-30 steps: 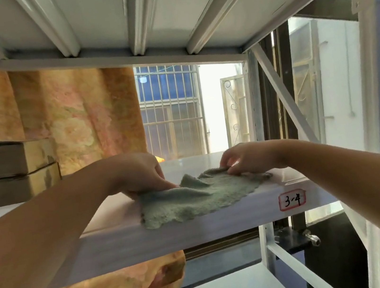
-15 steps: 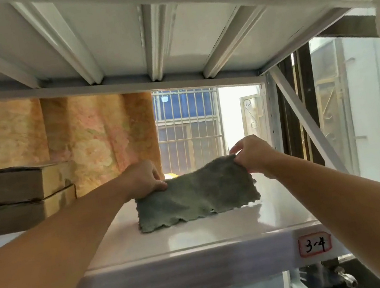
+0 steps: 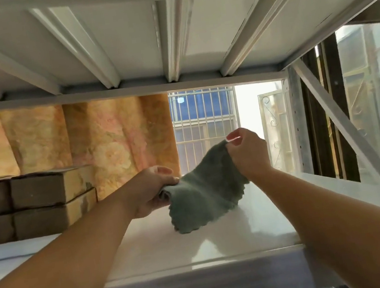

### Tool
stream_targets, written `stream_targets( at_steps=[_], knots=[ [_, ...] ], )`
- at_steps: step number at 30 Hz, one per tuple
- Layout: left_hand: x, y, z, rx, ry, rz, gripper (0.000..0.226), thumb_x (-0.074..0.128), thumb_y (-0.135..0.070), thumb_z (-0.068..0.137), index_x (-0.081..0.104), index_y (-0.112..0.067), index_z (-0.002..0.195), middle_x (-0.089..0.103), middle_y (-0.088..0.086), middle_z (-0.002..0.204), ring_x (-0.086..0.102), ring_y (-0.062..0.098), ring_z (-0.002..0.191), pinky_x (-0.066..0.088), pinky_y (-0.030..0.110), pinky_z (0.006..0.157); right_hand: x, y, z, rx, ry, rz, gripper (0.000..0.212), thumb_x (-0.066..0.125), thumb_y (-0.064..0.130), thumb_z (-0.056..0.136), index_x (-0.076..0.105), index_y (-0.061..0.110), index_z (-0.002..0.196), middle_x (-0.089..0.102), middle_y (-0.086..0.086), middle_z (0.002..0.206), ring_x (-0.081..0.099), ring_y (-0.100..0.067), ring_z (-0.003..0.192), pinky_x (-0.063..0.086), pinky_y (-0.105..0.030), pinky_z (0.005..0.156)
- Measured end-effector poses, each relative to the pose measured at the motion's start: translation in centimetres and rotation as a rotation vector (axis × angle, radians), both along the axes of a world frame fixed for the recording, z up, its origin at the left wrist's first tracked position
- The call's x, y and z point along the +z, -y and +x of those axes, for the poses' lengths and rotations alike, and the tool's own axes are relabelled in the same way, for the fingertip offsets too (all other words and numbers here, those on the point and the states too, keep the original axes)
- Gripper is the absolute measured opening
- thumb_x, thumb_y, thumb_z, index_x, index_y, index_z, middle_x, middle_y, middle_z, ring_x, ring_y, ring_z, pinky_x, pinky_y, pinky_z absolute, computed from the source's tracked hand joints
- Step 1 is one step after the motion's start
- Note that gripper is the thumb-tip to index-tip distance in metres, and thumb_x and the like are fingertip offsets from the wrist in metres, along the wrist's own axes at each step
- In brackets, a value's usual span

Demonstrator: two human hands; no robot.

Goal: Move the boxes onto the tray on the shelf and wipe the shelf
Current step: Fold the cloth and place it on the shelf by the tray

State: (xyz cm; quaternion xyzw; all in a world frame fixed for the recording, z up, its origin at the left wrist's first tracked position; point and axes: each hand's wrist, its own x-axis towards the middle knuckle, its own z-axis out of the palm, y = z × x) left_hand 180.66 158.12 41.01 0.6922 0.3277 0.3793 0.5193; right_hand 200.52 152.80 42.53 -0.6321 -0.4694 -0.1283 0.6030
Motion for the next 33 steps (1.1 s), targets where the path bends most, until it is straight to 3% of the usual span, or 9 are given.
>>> stream_targets(
  at_steps=[6,13,15,18,21,24,27,30,33],
  knots=[
    [0.5,0.9,0.7,-0.033,0.189,-0.076,0.018,0.05,0.006,0.089,0.064,0.001,0.078,0.062,0.012,0.067,0.062,0.014,0.053,0.054,0.018,0.045,-0.6,0.6,-3.7,0.299,0.192,-0.006,0.01,0.063,0.022,0.087,0.061,0.031,0.09,0.066,0.014,0.083,0.061,-0.002,0.077,0.05,-0.021,0.079],
    [0.5,0.6,1.1,0.061,0.238,-0.126,0.049,0.046,-0.046,0.093,0.058,0.0,0.08,0.066,0.01,0.057,0.064,0.018,0.053,0.058,0.029,0.06,-1.5,1.5,-5.1,0.558,0.297,-0.193,0.026,0.066,0.008,0.081,0.059,0.032,0.091,0.073,0.009,0.083,0.069,-0.007,0.081,0.056,-0.023,0.075],
    [0.4,0.6,1.0,0.059,0.226,-0.119,0.04,0.05,-0.039,0.094,0.057,-0.001,0.085,0.064,0.01,0.064,0.063,0.019,0.056,0.058,0.031,0.066,-1.6,1.4,-5.0,0.62,0.289,-0.244,0.03,0.067,0.006,0.08,0.058,0.034,0.087,0.076,0.007,0.084,0.071,-0.011,0.085,0.057,-0.03,0.081],
    [0.2,0.6,0.8,0.042,0.145,-0.059,0.017,0.052,-0.013,0.094,0.06,-0.002,0.084,0.061,0.012,0.071,0.063,0.018,0.054,0.058,0.026,0.055,-1.7,1.4,-5.0,0.693,0.276,-0.34,0.025,0.067,0.001,0.08,0.062,0.024,0.088,0.076,0.0,0.086,0.07,-0.014,0.085,0.056,-0.031,0.084],
    [0.0,0.4,0.6,0.026,0.064,0.029,0.017,0.052,0.0,0.09,0.063,-0.005,0.077,0.061,0.009,0.069,0.06,0.017,0.06,0.054,0.022,0.056,-1.5,1.5,-4.8,0.789,0.119,-0.318,0.016,0.068,0.0,0.08,0.064,0.014,0.088,0.073,-0.012,0.085,0.062,-0.016,0.072,0.051,-0.023,0.07],
    [0.2,0.4,0.6,-0.005,0.025,0.103,0.016,0.053,0.001,0.09,0.065,-0.008,0.084,0.063,0.008,0.075,0.06,0.016,0.063,0.054,0.022,0.055,-1.3,1.1,-3.8,0.619,-0.002,-0.201,0.013,0.063,0.009,0.084,0.065,0.022,0.084,0.07,-0.004,0.083,0.058,-0.012,0.072,0.046,-0.022,0.068],
    [0.4,0.8,0.7,-0.056,0.017,0.152,0.02,0.051,0.002,0.092,0.064,-0.013,0.087,0.063,0.006,0.082,0.059,0.017,0.074,0.052,0.025,0.067,-1.3,0.8,-2.6,0.491,-0.031,-0.279,0.023,0.06,0.016,0.089,0.062,0.022,0.111,0.062,0.004,0.099,0.055,-0.005,0.079,0.043,-0.017,0.066],
    [0.5,1.0,0.6,-0.153,0.061,0.177,0.026,0.046,0.006,0.093,0.064,-0.012,0.088,0.064,0.005,0.085,0.058,0.017,0.08,0.05,0.028,0.076,-1.3,0.9,-1.5,0.661,-0.132,-0.498,0.048,0.061,0.027,0.091,0.045,0.024,0.137,0.048,0.001,0.13,0.052,-0.015,0.107,0.041,-0.027,0.089],
    [0.8,1.1,0.2,-0.233,0.132,0.18,0.029,0.042,0.01,0.092,0.062,-0.009,0.086,0.064,0.005,0.08,0.057,0.016,0.075,0.049,0.023,0.065,-1.3,1.0,-0.5,0.83,-0.218,-0.655,0.056,0.064,0.044,0.083,0.051,0.022,0.132,0.053,0.001,0.133,0.047,-0.023,0.124,0.031,-0.044,0.108]
  ],
)
